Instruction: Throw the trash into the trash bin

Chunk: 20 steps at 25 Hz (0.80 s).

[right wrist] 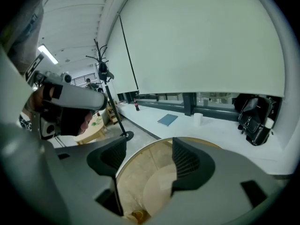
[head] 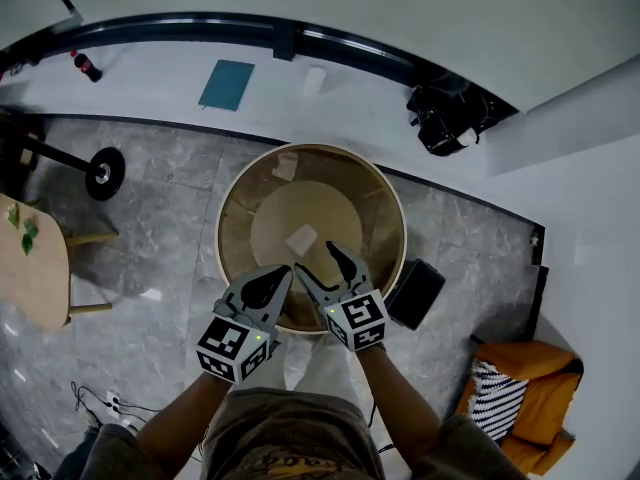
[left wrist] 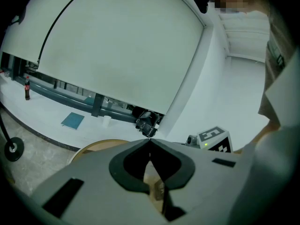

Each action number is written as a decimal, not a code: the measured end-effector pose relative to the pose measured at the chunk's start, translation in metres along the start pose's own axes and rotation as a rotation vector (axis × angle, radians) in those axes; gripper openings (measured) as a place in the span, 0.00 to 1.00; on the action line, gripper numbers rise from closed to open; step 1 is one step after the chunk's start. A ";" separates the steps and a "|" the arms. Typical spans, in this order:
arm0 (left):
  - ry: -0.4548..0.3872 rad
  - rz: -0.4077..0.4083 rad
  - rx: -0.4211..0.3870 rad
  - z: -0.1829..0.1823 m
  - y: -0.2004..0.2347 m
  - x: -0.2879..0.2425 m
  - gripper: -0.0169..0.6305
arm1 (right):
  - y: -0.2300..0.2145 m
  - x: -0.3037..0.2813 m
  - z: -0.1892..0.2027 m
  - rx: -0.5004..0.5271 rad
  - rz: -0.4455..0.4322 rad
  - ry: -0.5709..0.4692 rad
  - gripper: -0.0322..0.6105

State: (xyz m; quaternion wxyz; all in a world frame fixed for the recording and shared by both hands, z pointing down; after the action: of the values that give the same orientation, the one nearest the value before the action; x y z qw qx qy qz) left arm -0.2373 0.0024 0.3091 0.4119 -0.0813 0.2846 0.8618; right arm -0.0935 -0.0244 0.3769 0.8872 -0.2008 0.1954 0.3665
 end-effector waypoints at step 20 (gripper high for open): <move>0.105 -0.001 0.071 0.096 0.056 -0.057 0.05 | -0.063 -0.107 0.130 0.100 -0.082 0.208 0.64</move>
State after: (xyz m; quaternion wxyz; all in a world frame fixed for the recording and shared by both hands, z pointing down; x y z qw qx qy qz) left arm -0.2342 -0.0097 0.4336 0.3995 -0.1117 0.3362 0.8455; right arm -0.0915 -0.0617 0.5529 0.8853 -0.2010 0.2963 0.2968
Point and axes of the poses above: the fingertips, and each gripper's own axes: x backward along the fingers, y to its left, z out of its underside, the point moved 8 cm from there along x, backward along the fingers, and after that the axes turned 1 degree about -y, right-handed, at the moved point
